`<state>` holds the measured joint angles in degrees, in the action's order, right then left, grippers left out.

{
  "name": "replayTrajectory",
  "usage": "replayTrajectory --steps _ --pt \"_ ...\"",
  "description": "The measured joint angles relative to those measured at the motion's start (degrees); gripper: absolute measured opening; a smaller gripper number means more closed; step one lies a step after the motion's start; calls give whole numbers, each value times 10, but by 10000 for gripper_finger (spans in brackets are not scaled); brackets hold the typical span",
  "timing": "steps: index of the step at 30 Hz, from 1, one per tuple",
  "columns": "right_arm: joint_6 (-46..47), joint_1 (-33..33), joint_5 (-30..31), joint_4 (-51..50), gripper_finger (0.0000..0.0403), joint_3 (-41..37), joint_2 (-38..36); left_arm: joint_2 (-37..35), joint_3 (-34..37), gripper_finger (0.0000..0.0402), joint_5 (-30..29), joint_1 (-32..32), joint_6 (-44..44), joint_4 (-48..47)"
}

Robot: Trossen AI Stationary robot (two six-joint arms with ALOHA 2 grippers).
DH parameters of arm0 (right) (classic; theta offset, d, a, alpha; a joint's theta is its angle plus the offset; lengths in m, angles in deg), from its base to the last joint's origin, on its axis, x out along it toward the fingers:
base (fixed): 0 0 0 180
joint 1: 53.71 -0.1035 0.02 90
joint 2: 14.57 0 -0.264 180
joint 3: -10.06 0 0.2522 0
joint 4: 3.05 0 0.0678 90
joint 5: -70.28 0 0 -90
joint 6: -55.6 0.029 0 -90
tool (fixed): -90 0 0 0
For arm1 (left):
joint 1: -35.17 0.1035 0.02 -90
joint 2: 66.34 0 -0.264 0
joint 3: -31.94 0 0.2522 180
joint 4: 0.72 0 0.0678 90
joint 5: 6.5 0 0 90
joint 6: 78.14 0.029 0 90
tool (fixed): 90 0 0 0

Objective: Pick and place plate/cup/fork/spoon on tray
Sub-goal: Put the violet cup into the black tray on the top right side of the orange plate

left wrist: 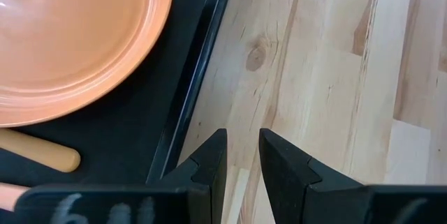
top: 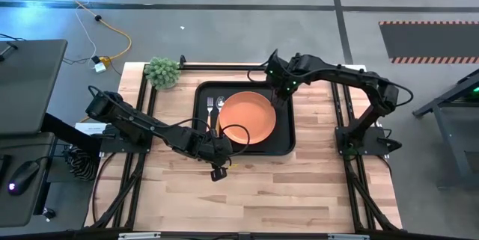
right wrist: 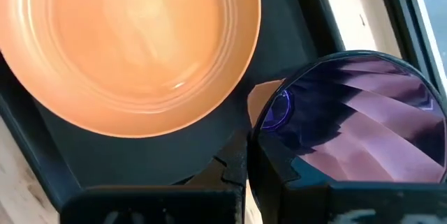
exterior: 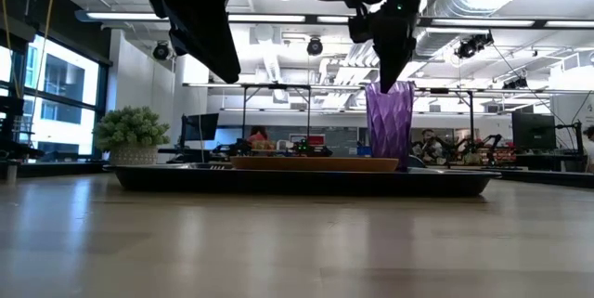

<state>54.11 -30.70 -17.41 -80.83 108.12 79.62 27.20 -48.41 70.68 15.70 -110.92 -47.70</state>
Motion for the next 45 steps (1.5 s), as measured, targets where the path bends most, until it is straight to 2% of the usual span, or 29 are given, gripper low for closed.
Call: replayTrajectory --steps 12,18,22,28,38,45 --pt "0 29 -19 1 0 0 0 0 0 76 0 0 0 0" --pt "2 29 -23 2 0 0 13 0 0 76 0 0 0 0" --pt "1 22 0 13 0 0 22 0 0 76 0 0 0 0" --pt "14 22 -20 11 0 0 22 0 0 76 0 0 0 0" --pt "15 22 -16 4 0 0 22 0 0 76 0 0 0 0" --pt "15 22 -19 1 34 0 22 0 0 76 0 0 0 0"
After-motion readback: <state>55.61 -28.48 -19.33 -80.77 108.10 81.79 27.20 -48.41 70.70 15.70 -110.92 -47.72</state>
